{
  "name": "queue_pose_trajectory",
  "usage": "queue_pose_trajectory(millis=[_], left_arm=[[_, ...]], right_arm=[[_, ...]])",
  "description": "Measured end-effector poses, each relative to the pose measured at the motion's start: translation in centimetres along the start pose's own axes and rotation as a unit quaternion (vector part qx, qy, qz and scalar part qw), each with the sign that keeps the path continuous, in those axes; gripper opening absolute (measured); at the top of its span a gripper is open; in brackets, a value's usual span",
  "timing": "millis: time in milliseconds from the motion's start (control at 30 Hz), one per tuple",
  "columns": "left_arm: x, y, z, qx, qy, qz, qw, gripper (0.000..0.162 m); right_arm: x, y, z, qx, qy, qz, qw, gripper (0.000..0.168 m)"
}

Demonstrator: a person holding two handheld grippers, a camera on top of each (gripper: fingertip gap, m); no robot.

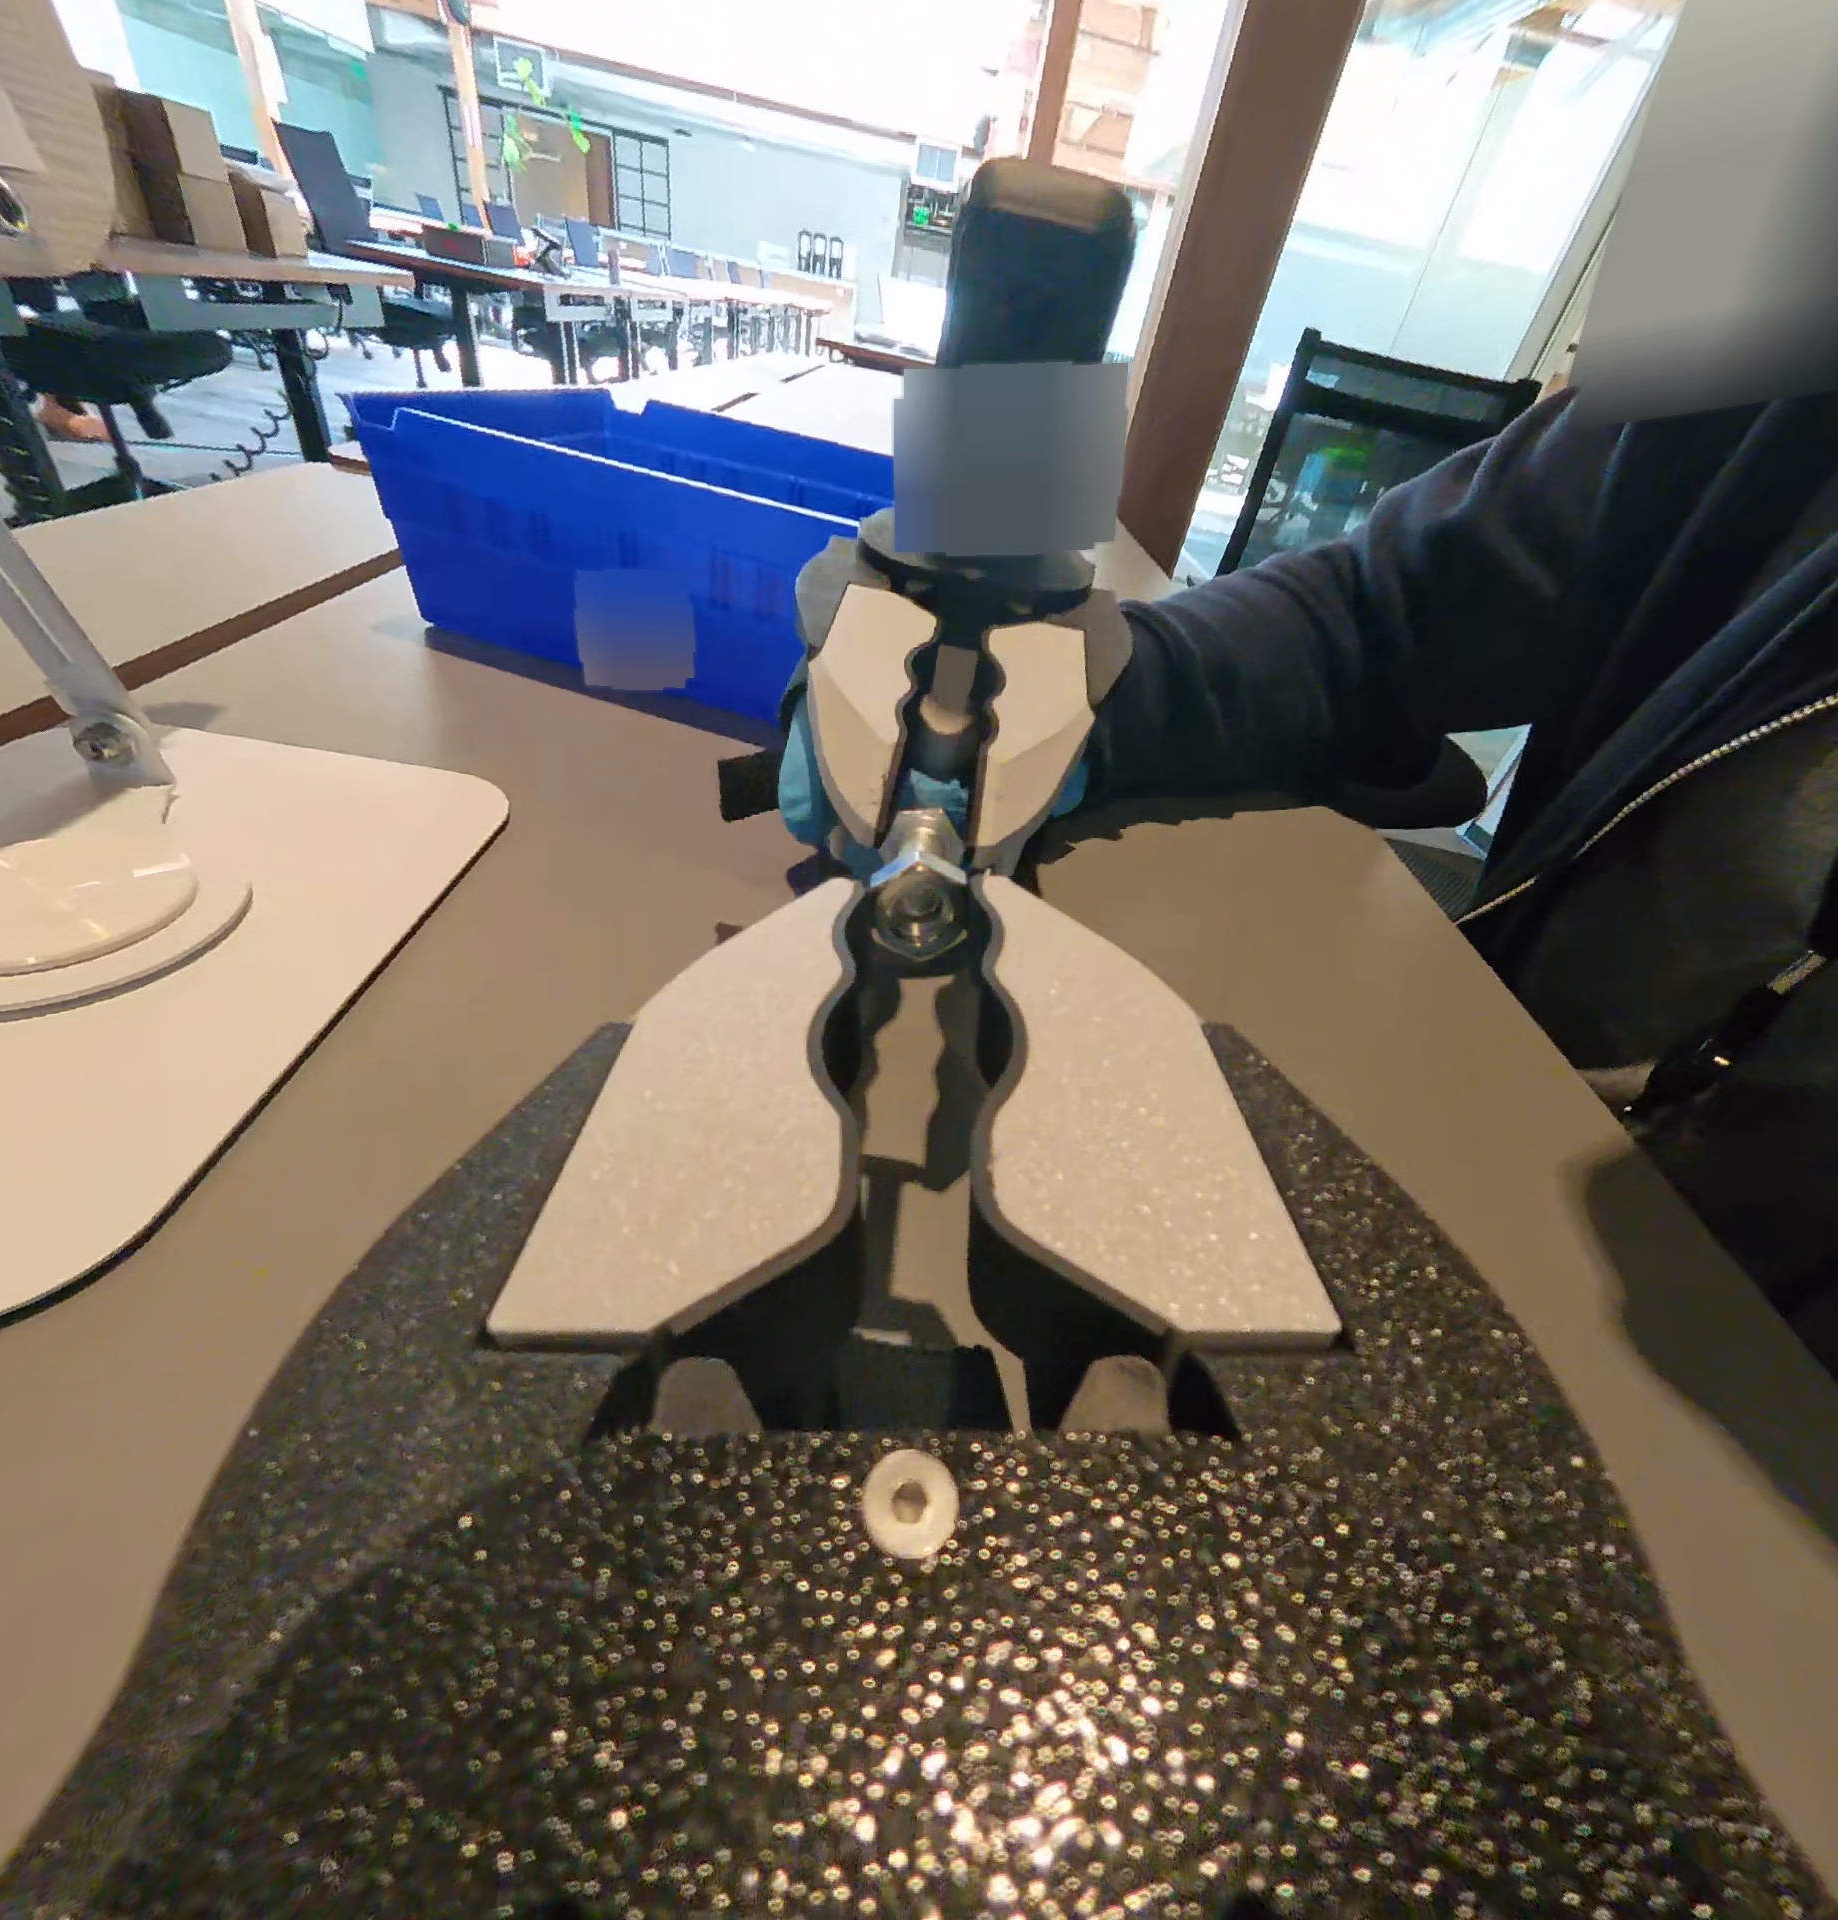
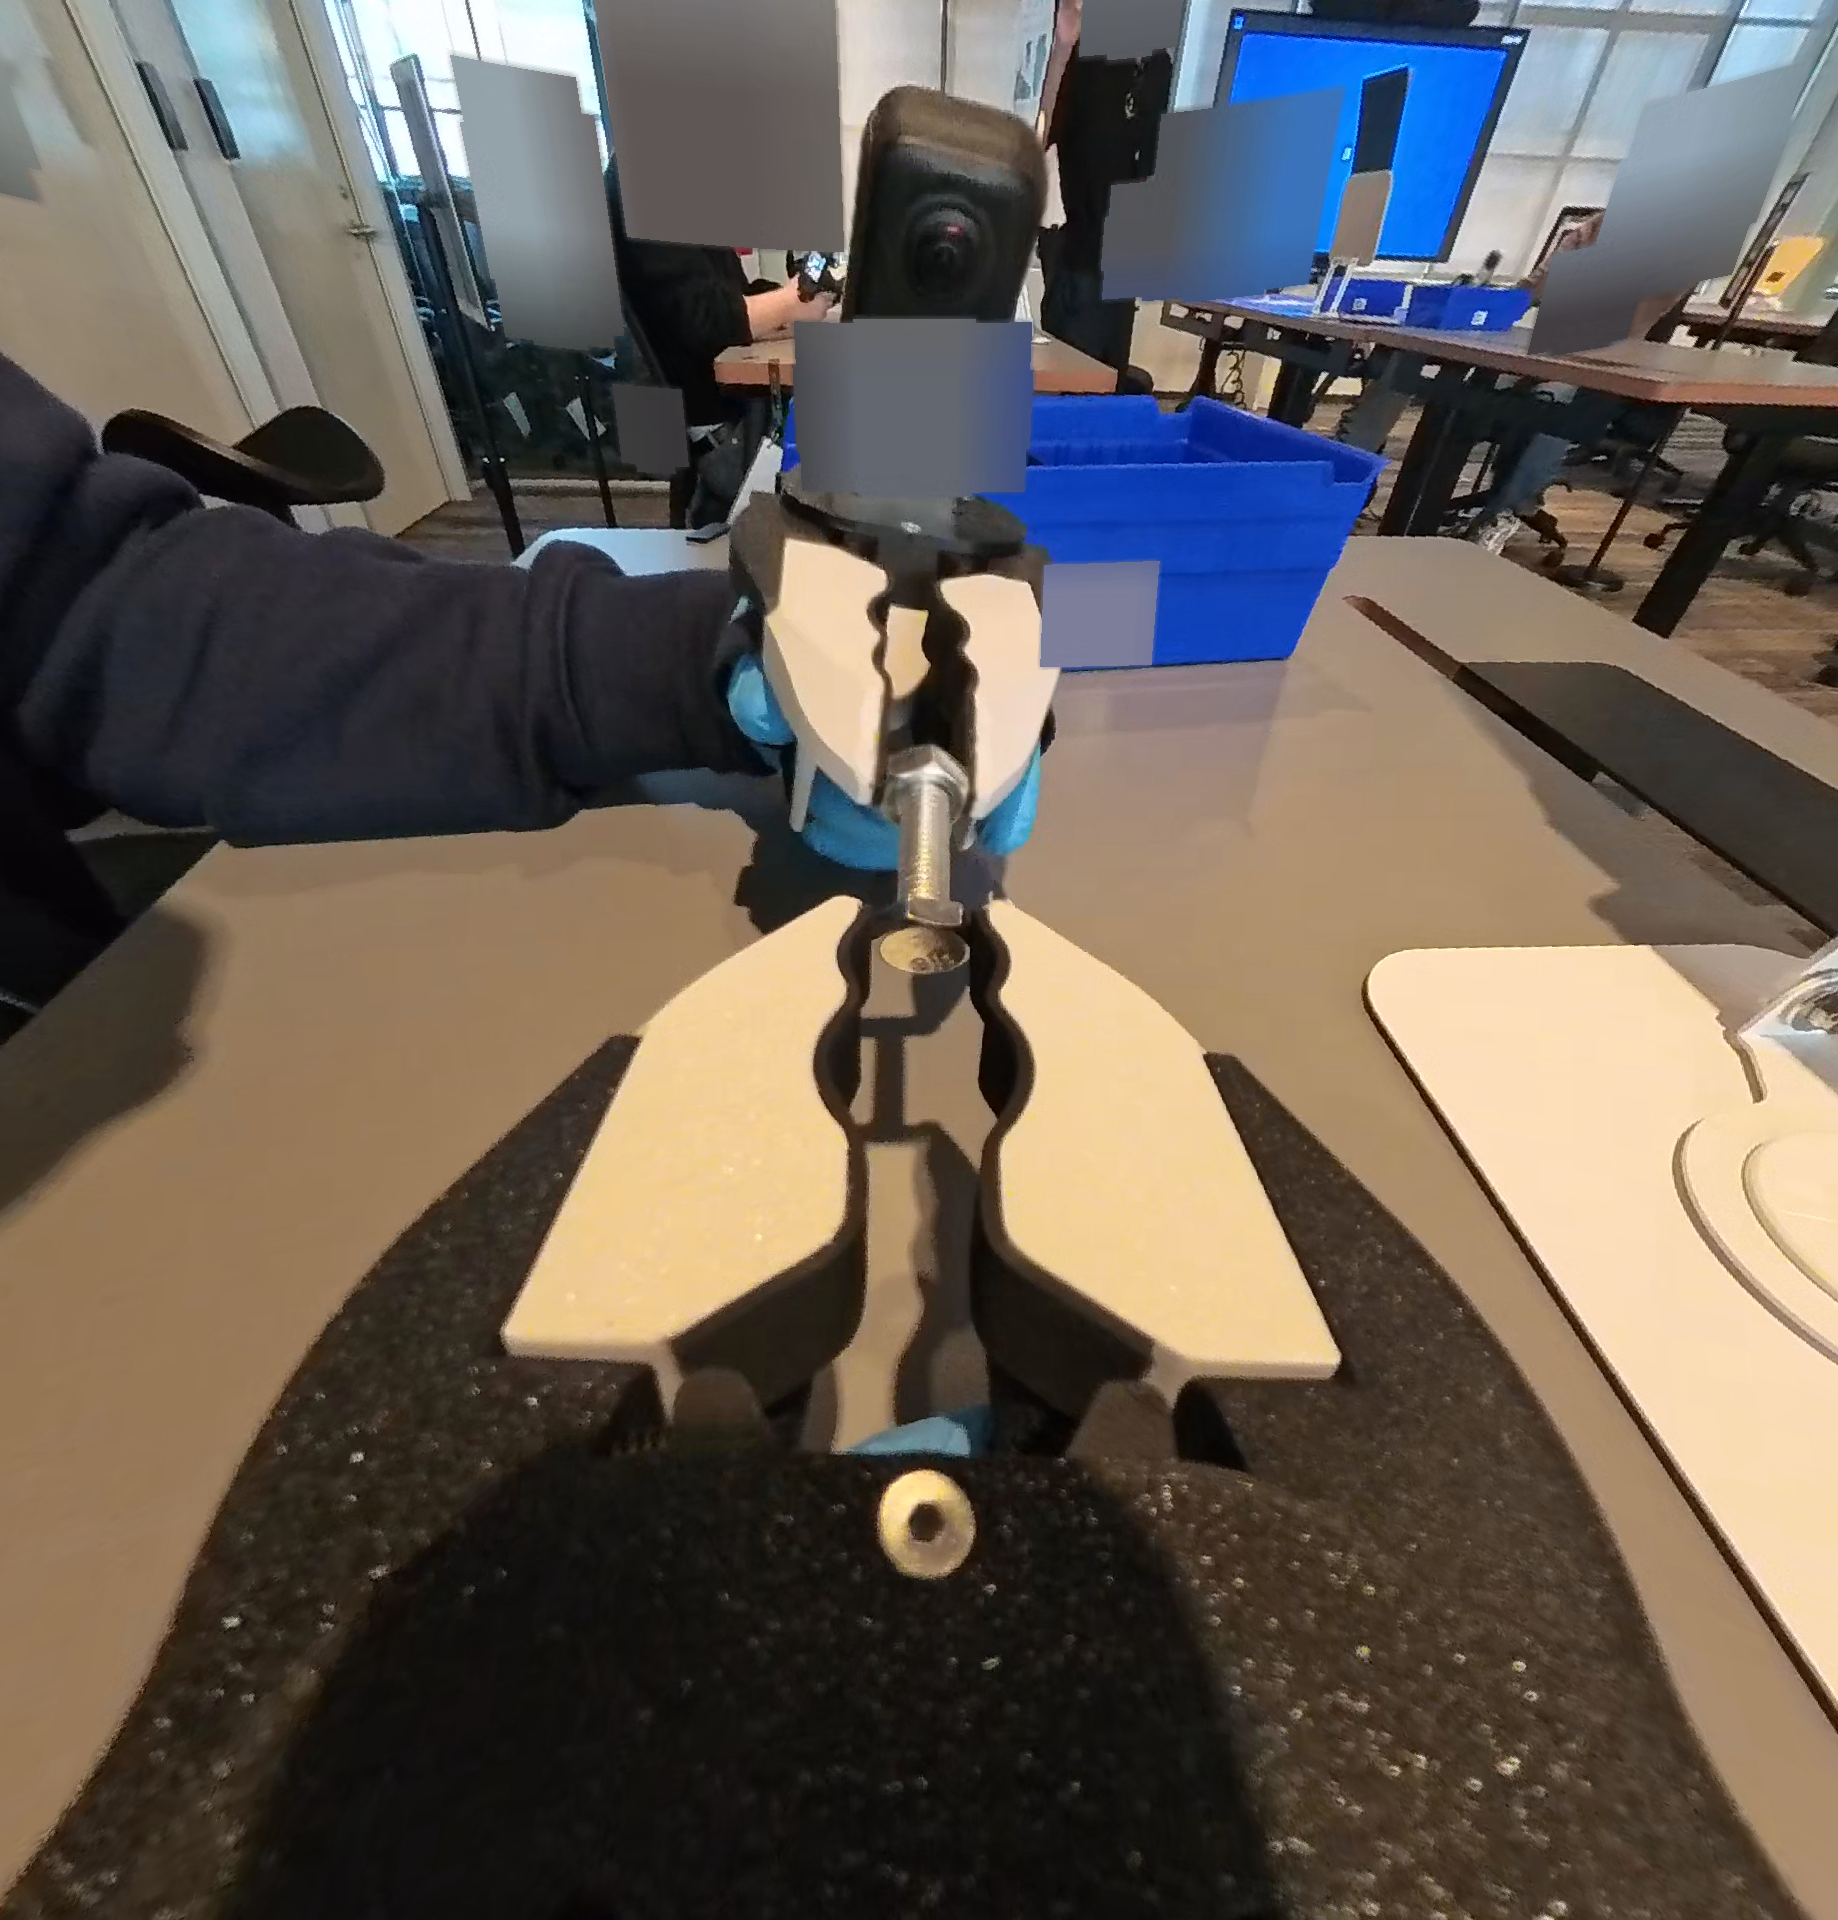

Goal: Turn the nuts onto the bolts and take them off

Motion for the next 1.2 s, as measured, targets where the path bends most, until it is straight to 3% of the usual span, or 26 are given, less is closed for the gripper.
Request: queue_pose_trajectory(millis=[300,600,867,1200], left_arm=[[-0.7,0.1,0.2,0.001,-0.022,-0.03,0.999,0.016],[-1.1,0.0,0.6,-0.003,-0.087,-0.054,0.995,0.016],[-0.6,-0.5,1.2,-0.011,-0.141,-0.038,0.989,0.017],[0.0,-1.0,1.1,0.003,-0.153,-0.017,0.988,0.017]], right_arm=[[-0.5,-0.1,-0.3,0.01,-0.001,-0.022,1.0,0.017],[-0.7,0.2,-0.4,0.044,-0.079,-0.03,0.995,0.017],[0.0,0.5,-0.6,0.068,-0.163,-0.01,0.984,0.017],[0.5,0.8,-0.3,0.068,-0.177,0.014,0.982,0.017]])
Point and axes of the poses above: each gripper's, where its closed fingertips meet, y back along the fingers, x out of its top, z = x × y across the jaws, the point moved 2 cm from there along y, back along the fingers, and after that the axes turned 14 degrees about z, right-handed, at the moved point
